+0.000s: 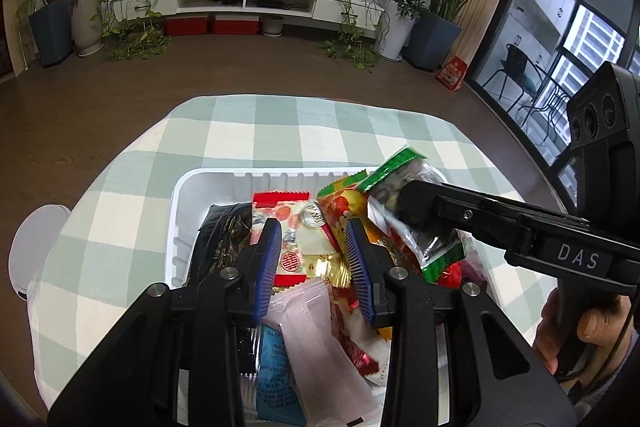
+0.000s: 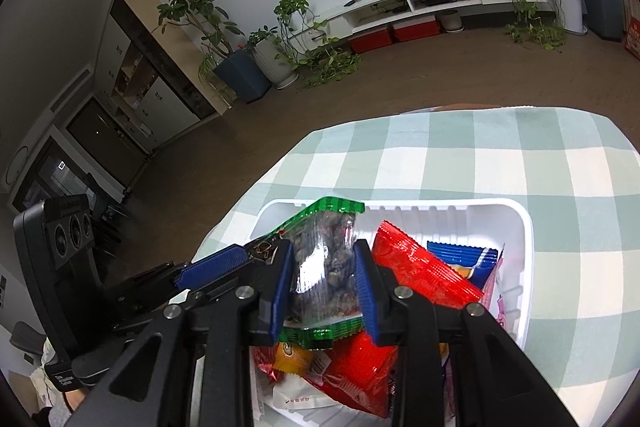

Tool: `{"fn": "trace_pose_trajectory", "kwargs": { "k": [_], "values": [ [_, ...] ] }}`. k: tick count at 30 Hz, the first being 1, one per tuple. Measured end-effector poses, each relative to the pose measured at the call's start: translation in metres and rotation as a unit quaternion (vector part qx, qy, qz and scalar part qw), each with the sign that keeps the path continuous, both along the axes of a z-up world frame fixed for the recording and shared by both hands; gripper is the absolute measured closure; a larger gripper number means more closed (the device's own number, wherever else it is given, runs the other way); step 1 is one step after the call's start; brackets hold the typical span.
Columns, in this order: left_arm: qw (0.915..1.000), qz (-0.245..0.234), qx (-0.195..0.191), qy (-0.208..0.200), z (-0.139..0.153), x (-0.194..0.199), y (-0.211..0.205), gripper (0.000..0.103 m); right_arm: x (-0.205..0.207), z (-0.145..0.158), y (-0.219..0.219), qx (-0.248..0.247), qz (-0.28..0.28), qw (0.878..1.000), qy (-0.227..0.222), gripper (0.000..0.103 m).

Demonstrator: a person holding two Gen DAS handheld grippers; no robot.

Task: Organize snacks
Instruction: 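Carry the candy packet and nut bag over the tray with both tools, then open both tools to release the packets into the tray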

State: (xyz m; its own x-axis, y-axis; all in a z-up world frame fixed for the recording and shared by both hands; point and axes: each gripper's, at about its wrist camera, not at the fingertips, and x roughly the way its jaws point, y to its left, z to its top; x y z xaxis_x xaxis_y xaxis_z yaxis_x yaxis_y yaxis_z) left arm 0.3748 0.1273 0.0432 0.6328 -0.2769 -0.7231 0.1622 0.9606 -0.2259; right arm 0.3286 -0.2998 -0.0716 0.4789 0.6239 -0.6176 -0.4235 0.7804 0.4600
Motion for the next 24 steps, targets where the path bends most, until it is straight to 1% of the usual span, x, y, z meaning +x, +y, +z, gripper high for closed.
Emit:
{"fn": "trace_pose_trajectory", "kwargs": {
  "k": [13, 22, 23, 24],
  "values": [
    [0.9997, 0.001, 0.021, -0.015, 0.001, -0.007, -0.001, 0.071, -0.007, 0.003, 0.0, -0.007, -0.004, 1.0, -0.016, 0.068],
    [0.9993, 0.008, 0.029, -0.024, 0.005, -0.02, 0.0, 0.071, -0.021, 0.007, -0.005, 0.003, -0.006, 1.0, -0.022, 0.06],
    [0.9993, 0.009, 0.028, -0.025, 0.006, -0.021, 0.0, 0.07, -0.024, 0.008, -0.006, 0.003, -0.006, 1.0, -0.024, 0.058],
    [0.9992, 0.01, 0.027, -0.026, 0.007, -0.023, 0.001, 0.063, -0.026, 0.008, -0.007, 0.004, -0.006, 1.0, -0.025, 0.058]
  ]
}}
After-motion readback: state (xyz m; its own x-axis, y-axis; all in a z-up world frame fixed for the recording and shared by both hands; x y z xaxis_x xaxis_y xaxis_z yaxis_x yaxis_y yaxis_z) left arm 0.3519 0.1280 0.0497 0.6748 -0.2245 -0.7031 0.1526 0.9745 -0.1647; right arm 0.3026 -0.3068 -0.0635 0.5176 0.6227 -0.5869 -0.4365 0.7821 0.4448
